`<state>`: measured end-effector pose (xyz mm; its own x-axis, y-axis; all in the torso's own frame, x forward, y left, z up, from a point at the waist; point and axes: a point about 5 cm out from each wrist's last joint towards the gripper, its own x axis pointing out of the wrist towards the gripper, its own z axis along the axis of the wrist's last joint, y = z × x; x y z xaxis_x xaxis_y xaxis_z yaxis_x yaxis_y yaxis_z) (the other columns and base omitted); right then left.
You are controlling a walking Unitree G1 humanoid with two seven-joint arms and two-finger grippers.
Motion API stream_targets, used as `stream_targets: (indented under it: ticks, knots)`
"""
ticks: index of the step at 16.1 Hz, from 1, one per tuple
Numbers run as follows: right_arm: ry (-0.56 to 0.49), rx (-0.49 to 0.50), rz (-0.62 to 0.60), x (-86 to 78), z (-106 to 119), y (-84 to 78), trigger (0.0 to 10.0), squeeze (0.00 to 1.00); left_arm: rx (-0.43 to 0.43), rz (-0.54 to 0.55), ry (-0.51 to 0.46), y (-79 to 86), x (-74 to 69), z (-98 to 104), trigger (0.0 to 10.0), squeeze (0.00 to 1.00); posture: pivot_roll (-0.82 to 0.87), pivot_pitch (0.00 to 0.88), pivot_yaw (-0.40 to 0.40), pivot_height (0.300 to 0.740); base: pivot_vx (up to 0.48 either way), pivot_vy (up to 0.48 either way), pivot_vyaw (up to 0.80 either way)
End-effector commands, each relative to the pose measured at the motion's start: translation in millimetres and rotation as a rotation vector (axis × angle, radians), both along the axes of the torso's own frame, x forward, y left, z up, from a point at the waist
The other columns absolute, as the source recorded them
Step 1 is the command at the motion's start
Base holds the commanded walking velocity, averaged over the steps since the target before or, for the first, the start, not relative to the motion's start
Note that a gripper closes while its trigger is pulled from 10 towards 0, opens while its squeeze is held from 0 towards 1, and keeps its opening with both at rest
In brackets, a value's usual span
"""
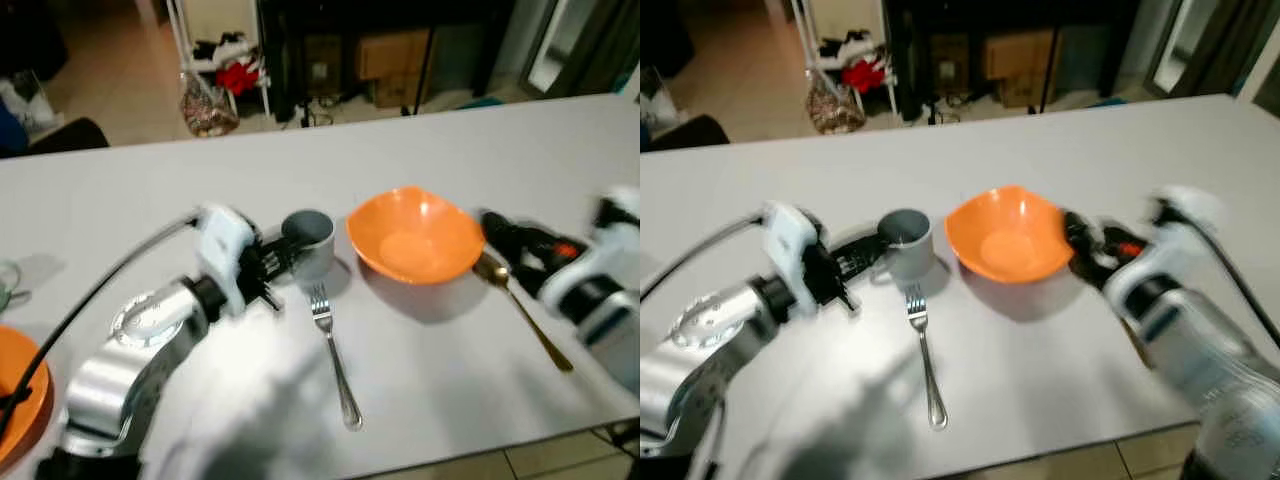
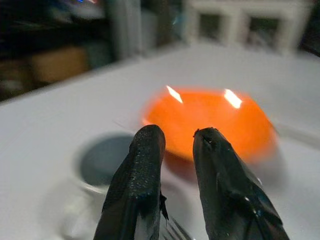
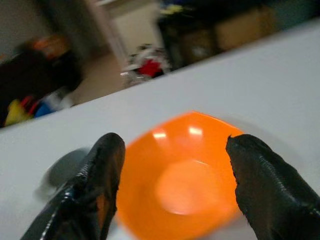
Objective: Setting the table
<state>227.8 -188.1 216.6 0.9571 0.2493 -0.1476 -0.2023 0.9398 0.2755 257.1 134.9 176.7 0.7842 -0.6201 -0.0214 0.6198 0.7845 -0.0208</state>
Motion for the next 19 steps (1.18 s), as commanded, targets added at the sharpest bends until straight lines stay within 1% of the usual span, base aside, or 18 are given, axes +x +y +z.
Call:
stream_targets:
  ticks: [1,2,4,6,7,9,10,11,14,15,16,17,19]
  knots:
    - [-0.030,-0.083,0.040,-2.0,-1,14.2,10.0,1.00,0.004,0.084,-0.030,2.5,0.1,6,10.0,0.00,0.00,0.000,0.068,0.740,0.000,0.000,0.00]
    - [-0.055,-0.111,0.020,-1.6,-1,16.2,10.0,1.00,0.006,0.109,-0.044,0.3,-1.4,6,10.0,0.00,0.00,0.000,0.068,0.740,0.000,0.000,0.00]
    - [-0.152,-0.144,-0.036,-2.1,3,19.1,10.0,1.00,0.002,0.195,-0.066,-4.6,-6.8,5,10.0,0.00,0.01,0.000,0.065,0.740,0.000,0.000,0.80]
    - [-0.167,-0.151,-0.047,-2.3,-3,20.3,10.0,1.00,-0.005,0.218,-0.048,-4.1,-9.5,3,10.0,0.00,0.02,0.000,0.062,0.740,0.000,0.000,0.80]
    - [-0.173,-0.150,-0.053,-2.5,-8,22.3,10.0,1.00,0.010,0.225,-0.056,-2.4,-10.4,3,10.0,0.00,0.03,0.000,0.059,0.740,0.000,0.000,0.80]
    - [-0.165,-0.125,-0.086,-1.4,-16,23.1,10.0,1.00,0.029,0.233,-0.072,-0.7,-8.9,4,10.0,0.00,0.03,0.000,0.061,0.740,0.000,0.000,0.00]
    - [-0.160,-0.132,-0.096,1.1,-18,24.5,10.0,1.00,0.026,0.254,-0.075,1.9,-6.8,5,10.0,0.00,0.03,0.000,0.063,0.740,0.000,0.000,0.00]
    - [-0.158,-0.108,-0.088,2.8,-17,26.6,10.0,0.00,0.034,0.251,-0.080,1.6,-6.4,6,10.0,0.00,0.03,0.000,0.063,0.740,0.000,0.000,0.00]
    - [-0.196,-0.184,-0.065,3.9,-17,29.7,10.0,0.00,0.025,0.260,-0.080,1.7,-7.4,7,10.0,0.00,0.04,0.000,0.059,0.740,0.000,0.000,0.00]
    - [-0.240,-0.212,-0.063,5.2,-15,30.3,10.0,0.00,0.016,0.268,-0.079,2.4,-7.4,8,10.0,0.00,0.04,0.000,0.058,0.740,0.000,0.000,0.00]
    - [-0.252,-0.218,-0.067,5.5,-14,30.6,10.0,0.00,0.017,0.269,-0.080,2.9,-7.2,8,10.0,0.00,0.04,0.000,0.059,0.740,0.000,0.000,0.00]
    - [-0.235,-0.209,-0.070,5.8,-16,30.0,10.0,0.00,0.018,0.270,-0.078,2.7,-6.2,7,10.0,0.00,0.03,0.000,0.060,0.740,0.000,0.000,0.00]
    - [-0.239,-0.131,-0.048,2.7,-17,31.2,10.0,0.00,0.017,0.274,-0.077,2.4,-6.5,6,10.0,0.00,0.04,0.000,0.055,0.740,0.000,0.000,0.00]
